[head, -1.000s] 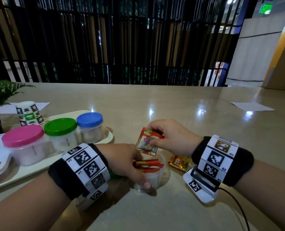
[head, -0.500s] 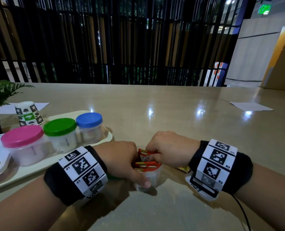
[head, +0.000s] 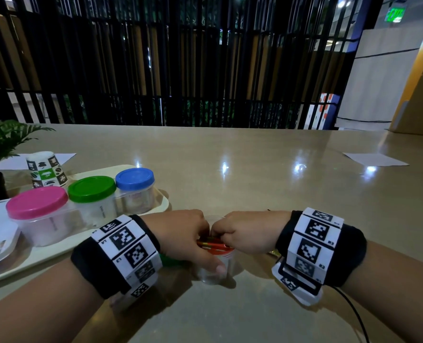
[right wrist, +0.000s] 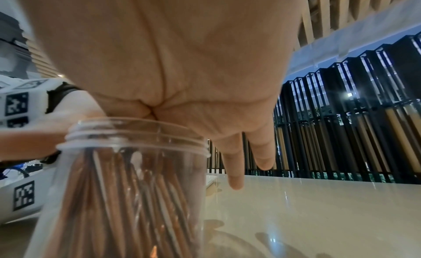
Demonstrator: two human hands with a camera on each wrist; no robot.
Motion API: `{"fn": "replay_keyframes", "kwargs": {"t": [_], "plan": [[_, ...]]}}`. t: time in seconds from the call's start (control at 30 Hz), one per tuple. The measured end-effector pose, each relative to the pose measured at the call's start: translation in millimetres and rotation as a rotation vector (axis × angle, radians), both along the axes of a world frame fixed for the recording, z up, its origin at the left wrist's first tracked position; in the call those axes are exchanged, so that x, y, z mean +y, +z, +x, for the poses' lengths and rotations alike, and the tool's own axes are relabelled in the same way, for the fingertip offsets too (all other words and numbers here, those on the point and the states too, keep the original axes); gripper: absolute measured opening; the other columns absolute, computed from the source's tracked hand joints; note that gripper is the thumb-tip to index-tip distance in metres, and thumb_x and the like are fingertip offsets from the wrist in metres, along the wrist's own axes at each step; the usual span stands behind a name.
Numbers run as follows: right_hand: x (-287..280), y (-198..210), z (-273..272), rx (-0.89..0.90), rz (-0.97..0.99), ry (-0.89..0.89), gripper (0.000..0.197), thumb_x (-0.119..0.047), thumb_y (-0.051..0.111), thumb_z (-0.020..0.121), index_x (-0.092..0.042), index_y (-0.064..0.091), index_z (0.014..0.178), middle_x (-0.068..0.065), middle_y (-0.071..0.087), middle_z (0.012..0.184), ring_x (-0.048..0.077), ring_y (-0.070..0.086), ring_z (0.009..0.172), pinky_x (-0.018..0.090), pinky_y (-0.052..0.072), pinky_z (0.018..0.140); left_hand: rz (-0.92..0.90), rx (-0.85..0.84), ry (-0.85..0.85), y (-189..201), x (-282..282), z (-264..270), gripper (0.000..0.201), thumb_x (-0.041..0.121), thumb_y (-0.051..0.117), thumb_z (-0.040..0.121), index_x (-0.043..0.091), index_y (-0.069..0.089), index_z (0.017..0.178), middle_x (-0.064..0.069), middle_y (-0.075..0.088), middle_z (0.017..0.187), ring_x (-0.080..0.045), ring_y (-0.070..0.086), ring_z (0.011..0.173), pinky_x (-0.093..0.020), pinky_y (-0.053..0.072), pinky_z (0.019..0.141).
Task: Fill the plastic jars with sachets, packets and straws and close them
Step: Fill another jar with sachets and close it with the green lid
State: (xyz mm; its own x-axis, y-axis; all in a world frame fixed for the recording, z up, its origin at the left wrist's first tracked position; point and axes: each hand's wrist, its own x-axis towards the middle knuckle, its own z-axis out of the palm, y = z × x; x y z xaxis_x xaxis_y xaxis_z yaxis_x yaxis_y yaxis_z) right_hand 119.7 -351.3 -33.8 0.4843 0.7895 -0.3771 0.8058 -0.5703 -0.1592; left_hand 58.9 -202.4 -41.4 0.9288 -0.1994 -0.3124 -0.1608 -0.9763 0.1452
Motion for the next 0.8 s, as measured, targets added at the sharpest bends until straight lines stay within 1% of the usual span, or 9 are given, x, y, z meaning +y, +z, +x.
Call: {"fn": "replay_keyframes", "kwargs": {"t": [0.13,0.2,0.27,0.33,0.37,0.5,0.63,0.7,0.8], "plan": [[3.5,3.9,-2.7,0.049,0.009,-0.035,0.033,-0.020,0.033,0.101,-0.009,0.056,0.122,0.011,0.058,0.116,0.020,0.051,0.096,0.032,0.040,0.083,-0.055,0.002,0.010,-2.0,-0.3,1.1,0.068,0.073,0.065,0.070,0.019,0.063,0.112,-0.002,0.057,0.107,-0.018,0.058,0.094,-0.039,0.051,0.090],[4.7,5.0,-3.3,0.075,0.020,-0.047,0.034,-0.022,0.032,0.103,-0.006,0.055,0.123,0.013,0.057,0.118,0.020,0.049,0.096,0.024,0.036,0.078,-0.091,0.003,0.017,-3.7,0.4,2.4,0.063,0.068,0.067,0.072,0.021,0.062,0.112,-0.002,0.057,0.108,-0.016,0.058,0.094,-0.037,0.051,0.090],[4.2,6.2,-3.8,0.095,0.045,-0.032,0.041,-0.031,0.030,0.104,-0.006,0.055,0.126,0.011,0.057,0.124,0.021,0.052,0.104,0.017,0.036,0.083,-0.135,0.008,0.026,-5.0,2.1,3.5,0.053,0.065,0.070,0.072,0.024,0.062,0.105,0.001,0.059,0.106,-0.014,0.059,0.093,-0.034,0.052,0.089],[2.5,7.1,-5.2,0.189,0.091,-0.084,0.055,-0.047,0.026,0.102,-0.009,0.057,0.126,0.010,0.061,0.124,0.022,0.056,0.110,0.028,0.041,0.097,-0.206,0.033,0.035,-6.2,2.9,4.0,0.039,0.062,0.074,0.071,0.032,0.060,0.094,0.003,0.066,0.100,-0.012,0.062,0.090,-0.032,0.053,0.086],[2.6,6.8,-5.0,0.198,0.089,-0.084,0.057,-0.049,0.025,0.101,-0.009,0.058,0.125,0.009,0.062,0.122,0.022,0.057,0.109,0.032,0.042,0.099,-0.215,0.037,0.030,-6.1,2.7,4.9,0.038,0.062,0.073,0.071,0.034,0.060,0.092,0.004,0.066,0.097,-0.012,0.062,0.089,-0.031,0.054,0.085],[5.4,5.4,-4.9,0.094,0.022,-0.043,0.048,-0.040,0.029,0.103,-0.009,0.057,0.126,0.011,0.062,0.121,0.024,0.057,0.109,0.036,0.043,0.099,-0.111,-0.002,0.005,-4.1,-0.2,5.7,0.056,0.066,0.069,0.072,0.029,0.055,0.112,0.007,0.056,0.103,-0.010,0.055,0.094,-0.027,0.048,0.087],[4.1,5.4,-3.5,0.173,0.054,-0.095,0.059,-0.049,0.023,0.101,-0.009,0.059,0.126,0.011,0.062,0.122,0.023,0.057,0.110,0.033,0.041,0.100,-0.069,-0.056,-0.004,-2.0,-0.6,2.7,0.061,0.071,0.067,0.070,0.029,0.053,0.111,0.007,0.057,0.104,-0.010,0.055,0.094,-0.032,0.050,0.089],[3.0,5.0,-3.2,0.207,0.056,-0.084,0.063,-0.055,0.024,0.098,-0.010,0.059,0.124,0.010,0.062,0.121,0.022,0.057,0.107,0.030,0.041,0.095,-0.038,-0.049,-0.004,-0.7,-1.0,2.0,0.059,0.071,0.066,0.070,0.026,0.055,0.106,0.006,0.057,0.102,-0.010,0.056,0.091,-0.032,0.051,0.086],[3.6,1.9,-2.5,0.128,0.029,-0.010,0.054,-0.049,0.030,0.100,-0.009,0.060,0.119,0.007,0.063,0.107,0.017,0.055,0.092,0.024,0.039,0.076,0.002,-0.050,0.002,1.1,-1.8,0.3,0.066,0.075,0.063,0.069,0.023,0.058,0.110,0.004,0.055,0.103,-0.011,0.055,0.091,-0.035,0.051,0.087]]}}
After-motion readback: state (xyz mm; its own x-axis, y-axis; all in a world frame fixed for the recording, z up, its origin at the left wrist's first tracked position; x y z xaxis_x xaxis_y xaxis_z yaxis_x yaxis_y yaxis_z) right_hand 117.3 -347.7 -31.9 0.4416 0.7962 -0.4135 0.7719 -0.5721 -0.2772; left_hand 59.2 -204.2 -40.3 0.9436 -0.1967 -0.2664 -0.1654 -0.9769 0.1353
